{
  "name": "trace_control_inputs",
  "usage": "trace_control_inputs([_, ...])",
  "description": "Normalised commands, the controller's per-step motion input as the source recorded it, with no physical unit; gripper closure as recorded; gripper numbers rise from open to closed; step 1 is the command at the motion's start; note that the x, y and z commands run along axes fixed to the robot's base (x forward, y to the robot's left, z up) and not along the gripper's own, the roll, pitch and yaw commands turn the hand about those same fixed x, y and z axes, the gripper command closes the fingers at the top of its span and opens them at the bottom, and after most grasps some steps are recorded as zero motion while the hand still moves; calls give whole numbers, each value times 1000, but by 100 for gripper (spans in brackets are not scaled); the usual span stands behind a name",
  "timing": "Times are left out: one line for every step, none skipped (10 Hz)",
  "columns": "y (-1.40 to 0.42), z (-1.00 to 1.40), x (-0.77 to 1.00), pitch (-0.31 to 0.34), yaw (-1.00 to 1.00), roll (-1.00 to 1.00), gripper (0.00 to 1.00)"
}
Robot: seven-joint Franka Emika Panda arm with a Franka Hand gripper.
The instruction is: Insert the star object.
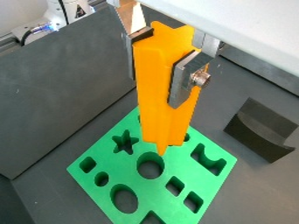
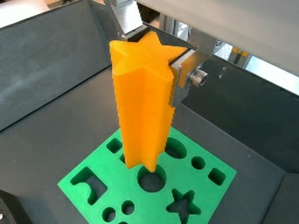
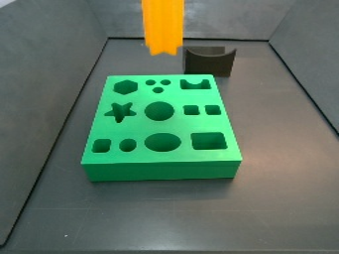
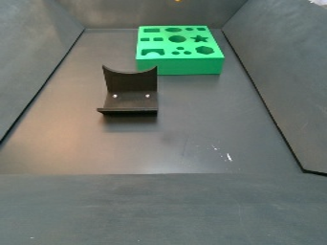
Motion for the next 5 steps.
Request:
trace_control_inputs([-11, -343, -154, -46, 0, 0, 100])
trace_control_inputs([-6, -397, -69, 0, -89, 0, 100])
trace_control_inputs([0, -394, -234, -44, -51, 0, 100])
trace_control_inputs([0, -411, -331, -109, 0, 13, 100])
trace_control_inputs([0, -457, -457, -193, 0, 0, 100])
